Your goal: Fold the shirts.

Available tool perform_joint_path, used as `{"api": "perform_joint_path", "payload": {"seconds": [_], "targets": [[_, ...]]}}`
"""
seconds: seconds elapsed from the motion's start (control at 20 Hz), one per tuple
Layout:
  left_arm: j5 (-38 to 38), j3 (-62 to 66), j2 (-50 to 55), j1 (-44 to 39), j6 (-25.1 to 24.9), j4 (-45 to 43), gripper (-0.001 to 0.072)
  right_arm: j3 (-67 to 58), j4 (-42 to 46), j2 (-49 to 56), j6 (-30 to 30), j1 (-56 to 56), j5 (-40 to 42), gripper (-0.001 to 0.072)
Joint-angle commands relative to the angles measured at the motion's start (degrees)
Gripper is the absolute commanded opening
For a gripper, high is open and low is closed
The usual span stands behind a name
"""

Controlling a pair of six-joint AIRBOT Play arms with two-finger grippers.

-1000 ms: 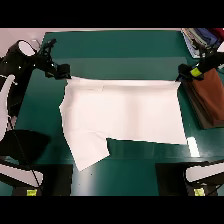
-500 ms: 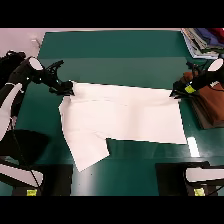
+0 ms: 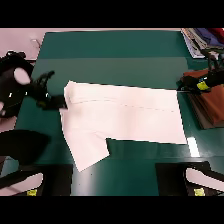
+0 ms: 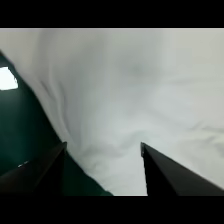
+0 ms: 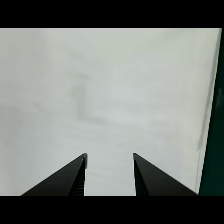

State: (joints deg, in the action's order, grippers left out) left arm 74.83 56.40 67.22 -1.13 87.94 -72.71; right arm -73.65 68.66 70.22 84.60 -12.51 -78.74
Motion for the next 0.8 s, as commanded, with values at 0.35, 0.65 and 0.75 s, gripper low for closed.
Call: {"api": "perform_joint_path", "payload": {"seconds": [0.35,0.65,0.75], "targets": [[-7.6,-32.9,-19.5,0.0,2.0,13.1,0.055,0.1,-0.2,-3.0,-0.6,0.7,-0.4,0.0344],[-11.1,-35.5,-19.5,0.0,-0.6,19.2,0.0548,0.1,-0.2,-3.0,-0.6,0.7,-1.3,0.0343],[-10.5,-35.4,-19.5,0.0,-0.6,19.2,0.0448,0.1,-0.2,-3.0,-0.6,0.7,-1.7,0.0343]]}}
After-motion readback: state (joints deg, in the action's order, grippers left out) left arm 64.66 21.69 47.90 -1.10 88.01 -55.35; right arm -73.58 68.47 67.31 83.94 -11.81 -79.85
